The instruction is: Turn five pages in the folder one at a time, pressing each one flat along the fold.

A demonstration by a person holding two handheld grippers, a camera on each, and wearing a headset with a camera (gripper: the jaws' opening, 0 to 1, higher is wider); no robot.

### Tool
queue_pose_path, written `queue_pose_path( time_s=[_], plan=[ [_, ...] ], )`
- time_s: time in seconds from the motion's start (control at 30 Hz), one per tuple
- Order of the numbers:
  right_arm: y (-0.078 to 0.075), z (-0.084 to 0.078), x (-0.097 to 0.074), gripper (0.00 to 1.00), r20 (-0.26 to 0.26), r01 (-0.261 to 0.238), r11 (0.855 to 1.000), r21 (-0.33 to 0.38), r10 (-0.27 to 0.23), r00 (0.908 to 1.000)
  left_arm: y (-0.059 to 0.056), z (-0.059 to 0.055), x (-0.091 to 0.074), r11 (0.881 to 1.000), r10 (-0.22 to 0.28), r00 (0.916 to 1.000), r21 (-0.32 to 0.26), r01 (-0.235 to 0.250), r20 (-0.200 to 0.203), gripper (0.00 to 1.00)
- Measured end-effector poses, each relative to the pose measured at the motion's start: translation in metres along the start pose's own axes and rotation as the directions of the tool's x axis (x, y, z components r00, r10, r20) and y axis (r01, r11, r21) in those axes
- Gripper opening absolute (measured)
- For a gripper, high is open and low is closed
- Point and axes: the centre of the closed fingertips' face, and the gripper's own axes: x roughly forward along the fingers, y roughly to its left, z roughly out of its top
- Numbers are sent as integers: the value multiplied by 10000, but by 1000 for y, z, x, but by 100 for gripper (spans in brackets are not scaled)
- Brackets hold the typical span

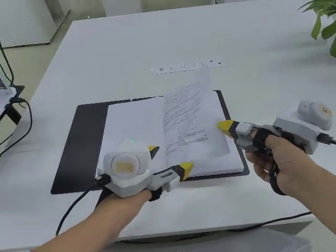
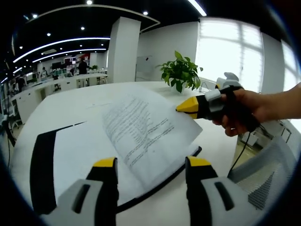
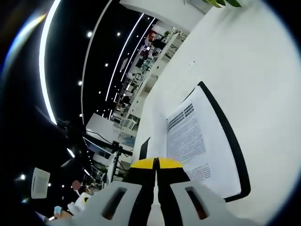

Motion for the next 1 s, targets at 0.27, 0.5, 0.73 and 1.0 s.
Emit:
queue_pose_path(
  time_s=[0.27, 0.5, 0.73, 1.0],
  plan=[
    [27, -4, 9, 0, -1, -37, 10000, 49, 37, 10000, 36, -1, -48, 9970, 403, 9990, 665, -389, -201, 58],
    [59, -14, 32, 0, -25, -111, 9973, -727, 110, 9999, 73, -12, -85, 9946, 987, 9942, 353, -972, -431, 58],
    [82, -38, 55, 0, -371, -293, 9951, -949, 259, 9990, 95, -15, -116, 9896, 1435, 9891, 61, -1434, -337, 58],
    [98, -58, 74, 0, -509, -247, 9921, -1231, 186, 9985, 103, -11, -136, 9891, 1464, 9892, 177, -1463, -43, 57]
  ],
)
